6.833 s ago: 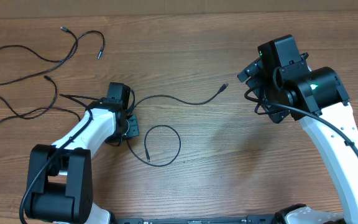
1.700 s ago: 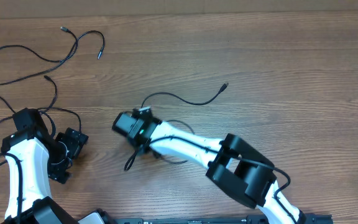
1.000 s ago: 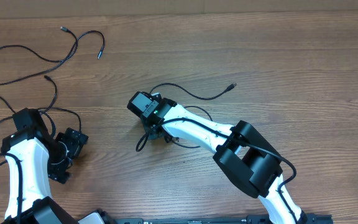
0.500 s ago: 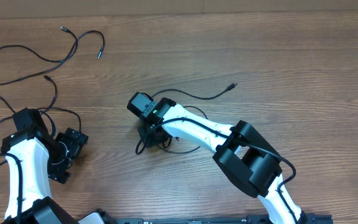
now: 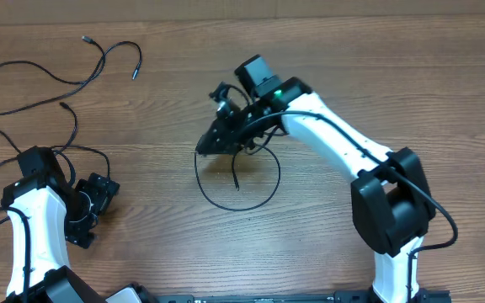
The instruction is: Untangle cables
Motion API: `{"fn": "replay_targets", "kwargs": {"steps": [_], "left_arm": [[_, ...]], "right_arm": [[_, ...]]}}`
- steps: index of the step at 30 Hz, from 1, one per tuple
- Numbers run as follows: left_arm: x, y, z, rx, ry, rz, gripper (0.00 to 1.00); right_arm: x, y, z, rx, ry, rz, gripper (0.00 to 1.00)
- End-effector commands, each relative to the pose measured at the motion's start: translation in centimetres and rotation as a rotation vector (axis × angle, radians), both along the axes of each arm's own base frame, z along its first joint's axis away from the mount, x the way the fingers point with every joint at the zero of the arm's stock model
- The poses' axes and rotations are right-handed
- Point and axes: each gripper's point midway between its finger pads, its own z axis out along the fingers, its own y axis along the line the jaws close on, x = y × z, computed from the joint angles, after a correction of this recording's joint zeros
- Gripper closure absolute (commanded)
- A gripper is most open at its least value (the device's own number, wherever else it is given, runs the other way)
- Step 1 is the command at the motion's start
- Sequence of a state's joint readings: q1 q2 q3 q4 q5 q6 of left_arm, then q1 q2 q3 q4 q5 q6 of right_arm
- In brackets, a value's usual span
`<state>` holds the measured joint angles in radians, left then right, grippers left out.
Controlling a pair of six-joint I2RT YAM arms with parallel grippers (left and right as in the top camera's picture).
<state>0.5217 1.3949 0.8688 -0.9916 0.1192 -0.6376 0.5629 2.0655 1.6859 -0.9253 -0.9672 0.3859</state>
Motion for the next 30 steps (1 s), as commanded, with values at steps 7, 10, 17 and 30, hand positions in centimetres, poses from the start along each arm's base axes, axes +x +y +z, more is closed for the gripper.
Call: {"fn": "replay_targets", "kwargs": {"steps": [7, 10, 17, 30], "left_arm": [[1.6, 1.0, 0.5, 0.038, -0.077, 0.026, 0.01], [3.0, 1.8, 0.8, 0.072, -0.137, 0.025, 0.01], [4.3, -0.9, 1.4, -0.088, -0.218, 0.001, 0.0], [3.7, -14.9, 3.1, -0.379, -0.238, -0.552, 0.14]], "right_arm": [[3.5, -14.3, 0.7, -0.599, -0.224, -0.299, 0.92], [4.2, -19.0, 3.1, -0.708, -0.281, -0.431, 0.7], [4.8, -30.6, 7.1, -0.919, -0.35, -0.711, 0.0], [5.5, -36.5, 7.0, -0.973, -0.291, -0.863, 0.0]]}}
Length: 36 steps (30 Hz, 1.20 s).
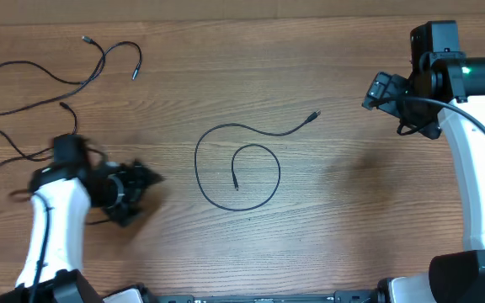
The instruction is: Untangle cables
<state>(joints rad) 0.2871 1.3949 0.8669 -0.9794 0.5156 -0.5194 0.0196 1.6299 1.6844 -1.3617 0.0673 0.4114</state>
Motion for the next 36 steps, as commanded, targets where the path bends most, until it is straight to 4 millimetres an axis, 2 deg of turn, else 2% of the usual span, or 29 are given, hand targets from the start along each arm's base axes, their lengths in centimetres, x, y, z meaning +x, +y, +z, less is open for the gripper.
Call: {"fn": "replay_targets", "kwargs": {"steps": [1, 3, 5, 7, 10, 13, 16, 24, 28, 32, 36], "left_arm": [[0.3, -4.8, 1.6, -0.011, -0.081, -0.237, 0.14], [1.0, -6.2, 3.0, 0.048, -0.105, -0.308, 0.09], [2.2, -7.0, 5.8, 0.16, -0.142, -0.376, 0.0], [3.2, -7.8, 8.1, 0.241, -0.176, -0.431, 0.0], [4.1, -9.2, 9.6, 0.313, -0.199, -0.49, 0.0], [4.5, -9.6, 8.2, 0.411, -0.138, -0.454, 0.0], [4.9, -9.4, 5.6, 0.526, -0.058, -0.442, 0.0], [5.4, -10.0, -0.2, 0.522, 0.099, -0.515, 0.01], [6.1, -11.4, -1.1, 0.397, 0.047, -0.643, 0.0], [6.2, -10.4, -1.4, 0.396, 0.051, -0.645, 0.0], [4.9, -9.6, -2.0, 0.4, 0.106, -0.656, 0.0]], "right_arm": [[0.3, -0.4, 0.4, -0.016, -0.018, -0.011, 0.0], [0.3, -0.4, 0.4, -0.016, -0.018, -0.011, 0.0], [0.3, -0.4, 0.4, -0.016, -0.017, -0.011, 0.0], [0.3, -0.4, 0.4, -0.016, -0.017, -0.011, 0.0], [0.3, -0.4, 0.4, -0.016, -0.018, -0.011, 0.0], [0.3, -0.4, 0.4, -0.016, -0.017, -0.011, 0.0], [0.3, -0.4, 0.4, -0.016, -0.018, -0.011, 0.0], [0.3, -0.4, 0.4, -0.016, -0.017, -0.011, 0.0], [0.3, -0.4, 0.4, -0.016, -0.017, -0.011, 0.0], [0.3, -0.4, 0.4, -0.016, -0.017, -0.011, 0.0], [0.3, -0.4, 0.4, -0.016, -0.017, -0.011, 0.0]]}}
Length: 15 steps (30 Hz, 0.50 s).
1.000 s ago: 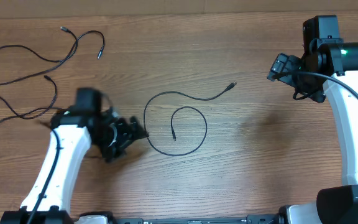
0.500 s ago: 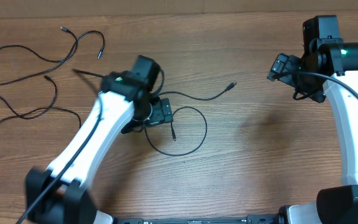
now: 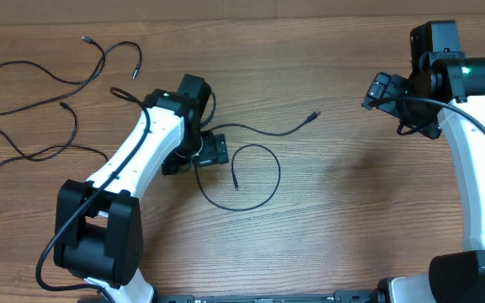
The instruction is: Untangle cables
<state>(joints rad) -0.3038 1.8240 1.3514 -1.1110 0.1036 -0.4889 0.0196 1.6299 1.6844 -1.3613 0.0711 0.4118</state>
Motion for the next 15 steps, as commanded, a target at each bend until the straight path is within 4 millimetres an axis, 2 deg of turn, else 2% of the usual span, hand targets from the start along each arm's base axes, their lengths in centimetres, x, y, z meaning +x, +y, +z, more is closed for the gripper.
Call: {"fn": "replay_targets", "kwargs": {"steps": [1, 6, 11, 15], "left_arm": [[-1.8, 0.3, -0.9, -0.003, 0.066, -0.043, 0.0], [-2.9, 0.5, -1.8, 0.001, 0.093, -0.048, 0.0], [-3.4, 0.0, -4.3, -0.034, 0.071, -0.07, 0.0], [-3.3, -0.5, -5.3, -0.074, 0.048, -0.109, 0.01]], "right_arm": [[0.3, -0.3, 0.4, -0.012, -0.017, -0.009, 0.0], [0.3, -0.3, 0.4, -0.012, -0.017, -0.009, 0.0], [0.3, -0.3, 0.4, -0.012, -0.017, -0.009, 0.0], [0.3, -0.3, 0.4, -0.012, -0.017, -0.009, 0.0]]}}
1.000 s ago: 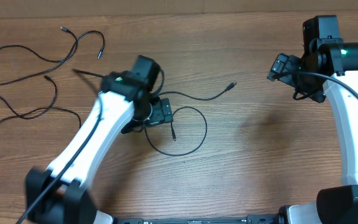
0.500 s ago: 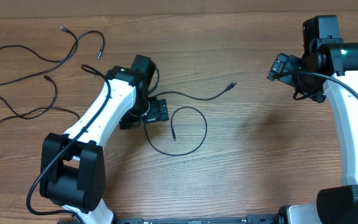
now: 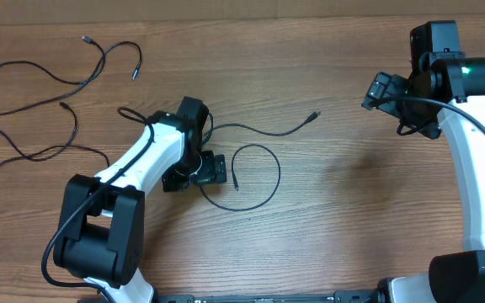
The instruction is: Untangle cables
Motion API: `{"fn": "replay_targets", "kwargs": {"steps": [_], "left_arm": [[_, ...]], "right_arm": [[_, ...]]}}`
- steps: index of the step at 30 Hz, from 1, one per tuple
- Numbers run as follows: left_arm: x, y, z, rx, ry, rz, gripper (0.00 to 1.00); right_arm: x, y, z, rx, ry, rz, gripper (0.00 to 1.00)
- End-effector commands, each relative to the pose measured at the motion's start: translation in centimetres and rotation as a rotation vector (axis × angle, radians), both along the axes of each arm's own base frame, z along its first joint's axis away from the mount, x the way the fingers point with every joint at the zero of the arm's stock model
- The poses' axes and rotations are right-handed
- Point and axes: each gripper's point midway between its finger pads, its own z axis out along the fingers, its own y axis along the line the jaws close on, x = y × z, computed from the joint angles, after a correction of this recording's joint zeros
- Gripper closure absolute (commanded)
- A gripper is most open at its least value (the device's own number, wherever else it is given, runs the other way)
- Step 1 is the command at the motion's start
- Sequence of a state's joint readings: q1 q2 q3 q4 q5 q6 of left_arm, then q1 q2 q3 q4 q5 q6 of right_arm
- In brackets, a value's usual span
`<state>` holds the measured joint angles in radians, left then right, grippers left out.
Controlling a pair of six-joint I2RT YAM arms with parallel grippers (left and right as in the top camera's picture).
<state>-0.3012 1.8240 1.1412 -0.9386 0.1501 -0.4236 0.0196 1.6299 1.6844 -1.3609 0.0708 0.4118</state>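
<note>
One black cable point(image 3: 277, 174) lies in a loose spiral at the table's centre. One plug points up right point(image 3: 314, 114) and the other sits inside the loop point(image 3: 236, 186). My left gripper point(image 3: 215, 169) is down over the left arc of that spiral, hiding the cable there. Whether its fingers are closed on the cable cannot be seen. My right gripper point(image 3: 379, 90) hangs far right, away from every cable, and its jaws cannot be read. Two more black cables lie at the upper left point(image 3: 53, 78) and left point(image 3: 72, 126), apart from the spiral.
The left arm's white link point(image 3: 137, 156) stretches diagonally from the front left to the centre. The right arm's link point(image 3: 478, 168) runs along the right edge. The wooden table point(image 3: 352, 219) carries nothing else.
My left gripper has shifted slightly toward the front, along the left arc of the spiral cable. The cable's shape and the right arm are unchanged.
At first my right gripper was at the top of the central cable and my left rested at the front left. Then the right was withdrawn to the far right, leaving the cable spread out, and the left moved from the left side to the spiral's left arc.
</note>
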Motion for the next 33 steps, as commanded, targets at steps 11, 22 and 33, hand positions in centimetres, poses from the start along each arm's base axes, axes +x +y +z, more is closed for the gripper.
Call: {"fn": "replay_targets", "kwargs": {"steps": [11, 22, 33], "left_arm": [[-0.2, 0.9, -1.5, 0.11, -0.039, 0.053, 0.22], [0.8, 0.5, -2.4, 0.133, -0.104, 0.08, 0.41], [-0.5, 1.1, -4.9, 0.139, -0.102, 0.116, 0.51]], "right_arm": [[0.3, -0.3, 0.4, -0.012, -0.017, -0.009, 0.0], [0.3, -0.3, 0.4, -0.012, -0.017, -0.009, 0.0], [0.3, -0.3, 0.4, -0.012, -0.017, -0.009, 0.0]]}}
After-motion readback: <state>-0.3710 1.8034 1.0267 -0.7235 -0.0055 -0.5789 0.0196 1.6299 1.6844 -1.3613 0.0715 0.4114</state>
